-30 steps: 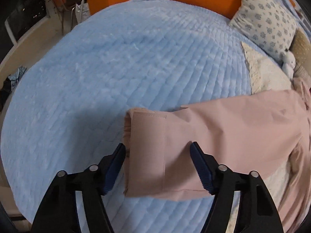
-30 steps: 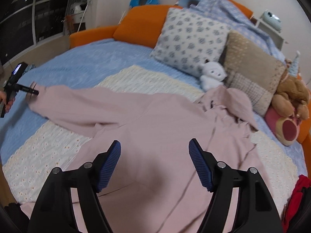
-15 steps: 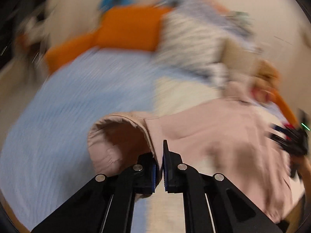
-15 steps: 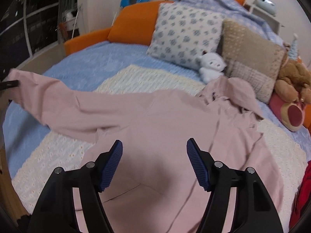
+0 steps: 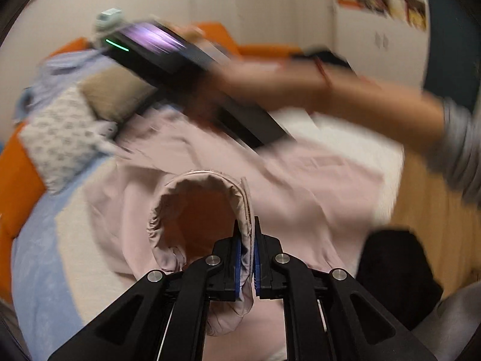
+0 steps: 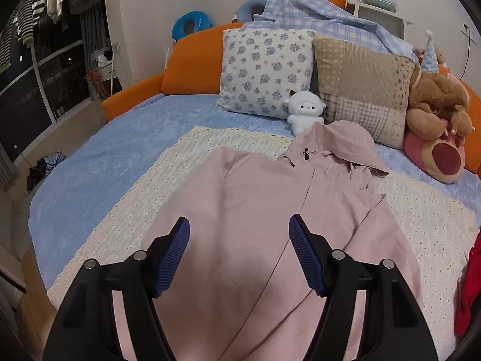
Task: Fold large clothes
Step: 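Carry the sleeve cuff with the left tool across the jacket body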
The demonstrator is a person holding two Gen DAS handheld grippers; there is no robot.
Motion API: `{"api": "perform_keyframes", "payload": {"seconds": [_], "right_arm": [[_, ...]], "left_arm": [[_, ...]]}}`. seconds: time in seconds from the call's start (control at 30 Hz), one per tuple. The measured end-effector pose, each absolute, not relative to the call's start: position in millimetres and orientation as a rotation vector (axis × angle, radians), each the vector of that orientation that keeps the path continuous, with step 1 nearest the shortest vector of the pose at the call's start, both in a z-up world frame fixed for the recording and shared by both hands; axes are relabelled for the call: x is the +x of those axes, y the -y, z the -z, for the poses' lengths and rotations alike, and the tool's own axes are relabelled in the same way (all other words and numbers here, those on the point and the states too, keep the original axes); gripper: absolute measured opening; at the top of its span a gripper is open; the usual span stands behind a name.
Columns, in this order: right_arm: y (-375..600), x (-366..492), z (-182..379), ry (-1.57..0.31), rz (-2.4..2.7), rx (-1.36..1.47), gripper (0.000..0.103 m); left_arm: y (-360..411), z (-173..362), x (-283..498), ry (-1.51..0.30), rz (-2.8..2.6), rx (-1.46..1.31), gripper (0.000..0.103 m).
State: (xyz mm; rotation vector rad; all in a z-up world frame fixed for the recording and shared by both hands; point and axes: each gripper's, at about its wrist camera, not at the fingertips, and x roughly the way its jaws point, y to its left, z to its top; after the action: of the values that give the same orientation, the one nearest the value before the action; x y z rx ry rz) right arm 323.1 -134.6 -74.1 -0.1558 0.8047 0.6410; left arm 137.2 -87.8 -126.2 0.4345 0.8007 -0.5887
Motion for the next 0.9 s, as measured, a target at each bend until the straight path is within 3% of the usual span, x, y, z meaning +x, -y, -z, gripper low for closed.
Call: {"api": "perform_keyframes", "payload": {"seconds": [0.13,0.3,0.73,0.8,0.83,0.87,0.9], "right_arm": [[126.7,337.4,89.1,-0.836,-0.651,-0.144,0.067],[101.7,364.6,125.9,-0.882,-0.649,-0.140,0.067],[3.8,501.8,222.3,-1.014,-0.541,-0.106,0.065],[-4.2,522.9,242.0,-1.108,-0.545,-0.066,0.046],[-8.2,532.1,254.0,-1.177,-0.570,-0.033,0.011],[-12.1,536.4,260.4,-1.218,-0.595,-0.015,0.002],[-13.8,538.3,260.2,-1.213,-0.600,-0.016,0.002]], "left_arm": [[105.5,202.3,134.4,-0.930,0.640,0.406,0.011],[109.2,252.4,132.2,-0.997,0.676,0.334,0.012],[102.2,275.6,120.8,-0.952,0.714,0.294,0.015],[99.0,275.2,122.0,-0.952,0.727,0.277,0.015],[97.1,275.4,122.8,-0.955,0.733,0.267,0.015],[94.9,275.4,123.2,-0.955,0.735,0.258,0.016],[93.2,275.0,124.2,-0.955,0.737,0.247,0.016]]}}
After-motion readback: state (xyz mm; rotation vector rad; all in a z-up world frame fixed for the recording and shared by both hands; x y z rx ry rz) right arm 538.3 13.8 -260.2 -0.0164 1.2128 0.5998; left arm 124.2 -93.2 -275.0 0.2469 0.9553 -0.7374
